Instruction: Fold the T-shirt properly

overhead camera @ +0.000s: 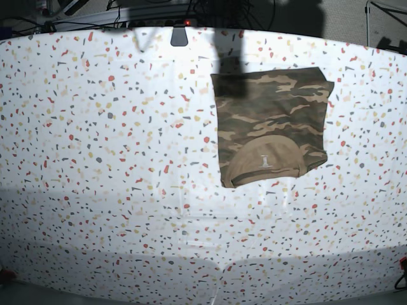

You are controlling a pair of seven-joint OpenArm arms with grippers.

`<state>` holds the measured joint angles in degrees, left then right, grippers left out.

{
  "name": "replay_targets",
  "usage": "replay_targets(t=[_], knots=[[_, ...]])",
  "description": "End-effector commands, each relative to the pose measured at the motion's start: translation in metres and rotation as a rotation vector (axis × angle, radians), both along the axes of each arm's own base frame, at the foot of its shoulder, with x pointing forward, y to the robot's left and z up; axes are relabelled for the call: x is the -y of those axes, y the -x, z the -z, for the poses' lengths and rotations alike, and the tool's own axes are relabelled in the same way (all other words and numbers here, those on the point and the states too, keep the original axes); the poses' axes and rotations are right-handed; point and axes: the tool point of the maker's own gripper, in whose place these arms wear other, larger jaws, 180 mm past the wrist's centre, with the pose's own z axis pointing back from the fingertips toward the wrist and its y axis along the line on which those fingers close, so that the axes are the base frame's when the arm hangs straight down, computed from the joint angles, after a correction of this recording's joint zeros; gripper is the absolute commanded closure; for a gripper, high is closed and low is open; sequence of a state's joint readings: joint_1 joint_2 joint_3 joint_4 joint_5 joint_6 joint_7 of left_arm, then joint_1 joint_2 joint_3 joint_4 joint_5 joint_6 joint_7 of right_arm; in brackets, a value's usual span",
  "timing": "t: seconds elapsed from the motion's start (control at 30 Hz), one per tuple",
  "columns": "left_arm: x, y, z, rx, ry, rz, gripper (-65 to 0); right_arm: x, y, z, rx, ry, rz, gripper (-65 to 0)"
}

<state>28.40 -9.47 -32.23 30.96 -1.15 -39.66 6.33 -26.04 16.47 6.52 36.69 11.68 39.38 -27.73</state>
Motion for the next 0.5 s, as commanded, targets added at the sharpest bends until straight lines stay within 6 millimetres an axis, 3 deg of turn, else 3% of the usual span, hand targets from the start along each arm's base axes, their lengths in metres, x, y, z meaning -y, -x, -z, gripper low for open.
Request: replay_targets(t=[0.0,0.07,0.27,0.47], knots=[[0.006,-0.002,0.002,0.0,0.018,0.014,0.0,0.002,-0.006,0.003,0.015,0.0,0.002,0.0],[0.026,-0.012,0.015,-0.022,0.018,0.051,0.0,0.003,-0.028,0.013,0.058,0.021,0.025,0.0],[0.052,-0.065,0.038,-0.003,-0.034,0.101,0.0,0.004,-0.076,0.032,0.159,0.082,0.036,0.0],[0.05,-0.09,0.049,-0.02,-0.082,0.072,0.0,0.008,-0.094,0.039,0.187,0.12,0.066,0.0]])
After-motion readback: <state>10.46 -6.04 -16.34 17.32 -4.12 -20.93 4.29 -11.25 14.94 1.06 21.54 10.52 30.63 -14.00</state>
